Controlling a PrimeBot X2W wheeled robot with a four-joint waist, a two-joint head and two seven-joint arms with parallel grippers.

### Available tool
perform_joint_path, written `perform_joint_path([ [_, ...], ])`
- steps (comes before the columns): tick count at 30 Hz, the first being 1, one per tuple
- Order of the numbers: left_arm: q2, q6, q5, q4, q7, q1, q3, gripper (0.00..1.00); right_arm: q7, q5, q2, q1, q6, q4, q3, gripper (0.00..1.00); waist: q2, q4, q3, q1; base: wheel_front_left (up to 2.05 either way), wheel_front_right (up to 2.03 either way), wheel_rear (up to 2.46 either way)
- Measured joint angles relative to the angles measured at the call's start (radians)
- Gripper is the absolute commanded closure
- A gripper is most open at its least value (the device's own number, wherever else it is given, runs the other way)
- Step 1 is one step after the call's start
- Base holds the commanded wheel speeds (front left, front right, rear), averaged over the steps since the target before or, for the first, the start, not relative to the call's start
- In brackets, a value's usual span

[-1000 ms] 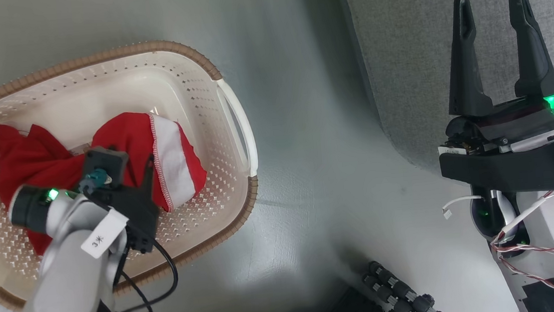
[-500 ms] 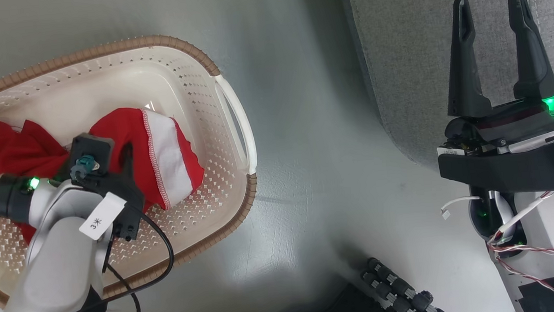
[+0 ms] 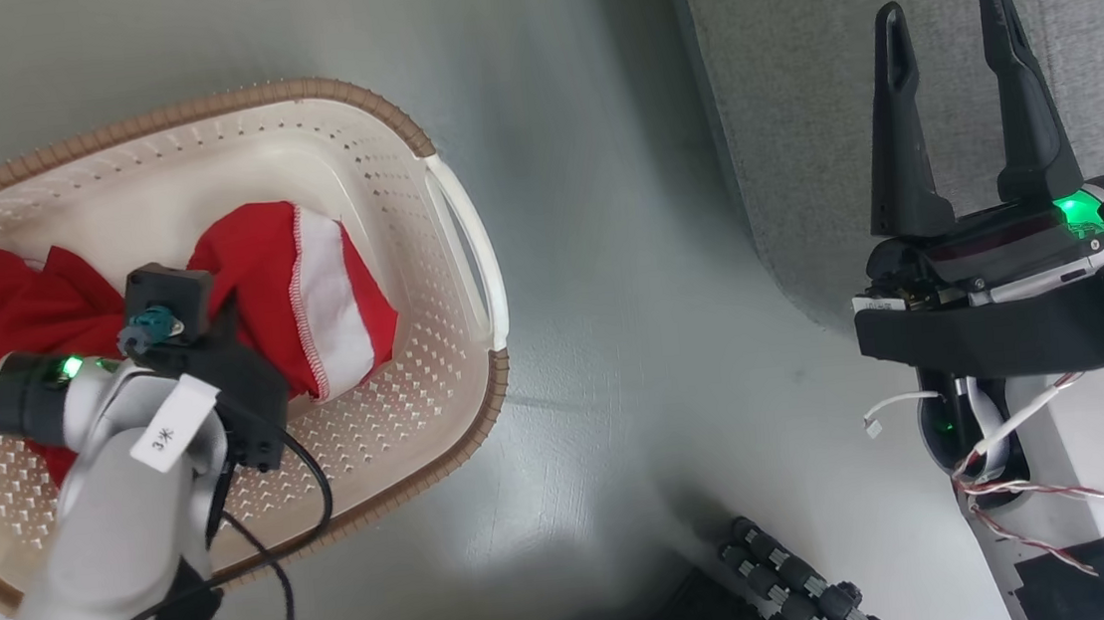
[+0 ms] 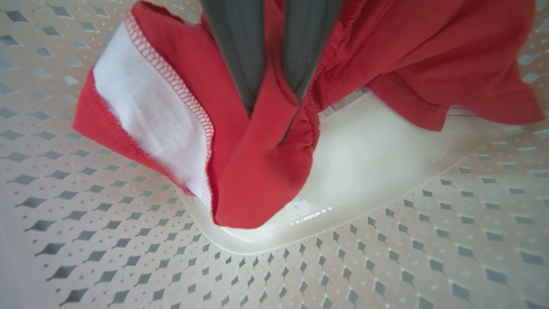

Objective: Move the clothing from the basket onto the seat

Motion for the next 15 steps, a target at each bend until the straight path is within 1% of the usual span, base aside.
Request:
perform_joint_path([
  [6, -0.041, -0.024, -0.014, -0.002, -0.070, 0.001, -0.004, 1.00, 0.000, 0.000, 0.004, -0.004, 0.006, 0.044, -0.019, 0.00, 0.0000, 0.005, -0.036, 0.0000, 0.00, 0.00, 0.00],
  [10, -0.050, -0.040, -0.024, -0.005, -0.122, 0.006, -0.005, 1.00, 0.000, -0.002, 0.004, -0.006, 0.016, 0.080, -0.029, 0.00, 0.0001, 0.018, -0.072, 0.0000, 0.00, 0.00, 0.00],
  [12, -0.059, -0.041, -0.029, -0.009, -0.154, 0.012, -0.006, 1.00, 0.000, -0.007, 0.004, -0.010, 0.020, 0.101, -0.032, 0.00, 0.0000, 0.027, -0.094, 0.0000, 0.00, 0.00, 0.00],
  [15, -0.072, -0.049, -0.058, -0.025, -0.197, 0.026, -0.004, 1.00, 0.000, -0.012, 0.004, -0.011, 0.024, 0.124, -0.035, 0.00, 0.0000, 0.042, -0.130, 0.0000, 0.00, 0.00, 0.00],
])
